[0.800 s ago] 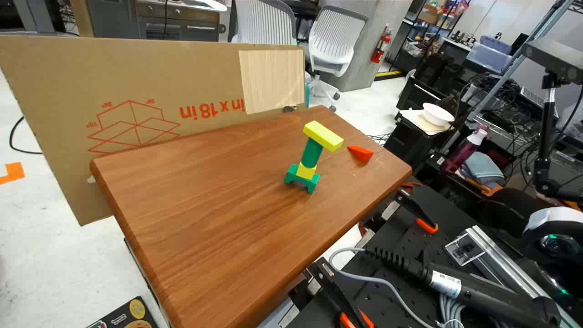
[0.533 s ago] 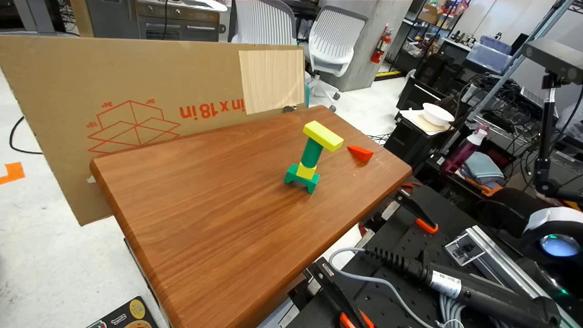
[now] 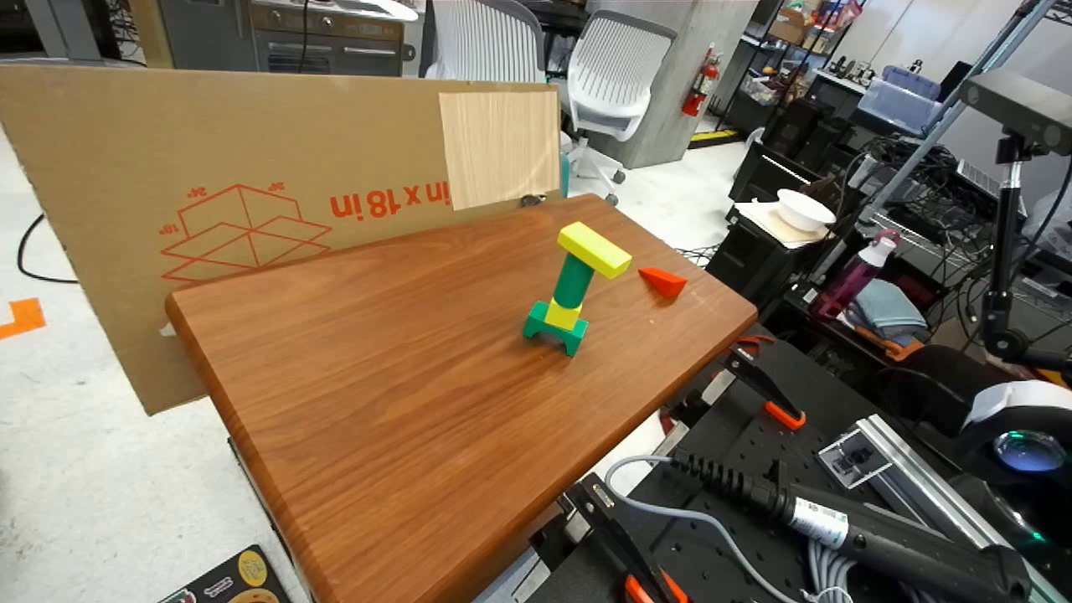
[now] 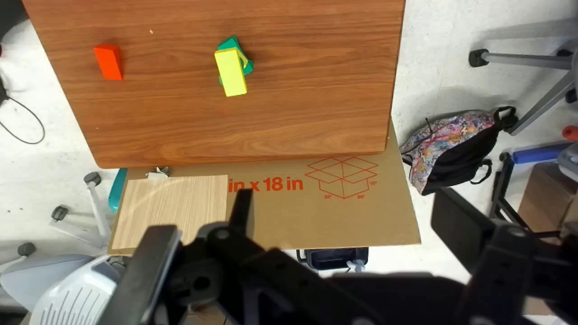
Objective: Pick up the yellow object and place it on the table
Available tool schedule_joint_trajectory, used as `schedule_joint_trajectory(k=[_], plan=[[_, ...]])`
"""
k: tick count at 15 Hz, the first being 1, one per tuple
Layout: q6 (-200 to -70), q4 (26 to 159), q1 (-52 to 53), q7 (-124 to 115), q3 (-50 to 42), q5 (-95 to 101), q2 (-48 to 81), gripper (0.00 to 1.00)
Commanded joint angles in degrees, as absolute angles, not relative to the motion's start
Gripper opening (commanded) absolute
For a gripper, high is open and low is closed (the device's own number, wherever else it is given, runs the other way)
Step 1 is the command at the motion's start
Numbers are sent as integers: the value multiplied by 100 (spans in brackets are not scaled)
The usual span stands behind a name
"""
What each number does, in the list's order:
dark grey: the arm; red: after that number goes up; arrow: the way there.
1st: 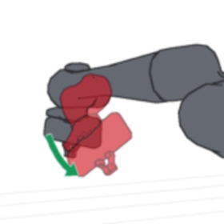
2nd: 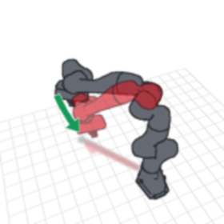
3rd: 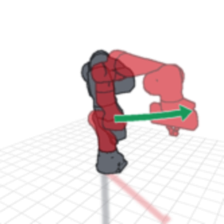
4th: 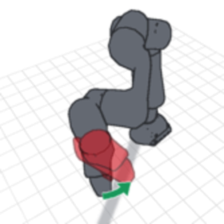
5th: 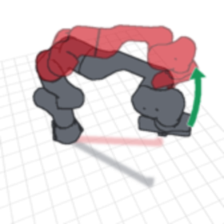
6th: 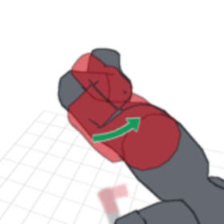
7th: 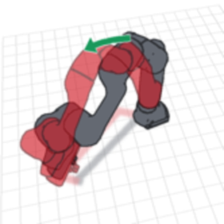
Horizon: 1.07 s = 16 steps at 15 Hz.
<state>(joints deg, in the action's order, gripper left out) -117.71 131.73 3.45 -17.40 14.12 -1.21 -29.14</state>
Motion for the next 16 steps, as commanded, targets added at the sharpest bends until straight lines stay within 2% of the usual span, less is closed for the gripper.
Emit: schedule_joint_trajectory(k=[1,9,16], plan=[[-12419,13368,346,-1325,1173,95,-2535,100],[-13560,13460,353,-420,593,-27,-1062,100],[-13428,13358,356,675,336,-972,-179,100]])
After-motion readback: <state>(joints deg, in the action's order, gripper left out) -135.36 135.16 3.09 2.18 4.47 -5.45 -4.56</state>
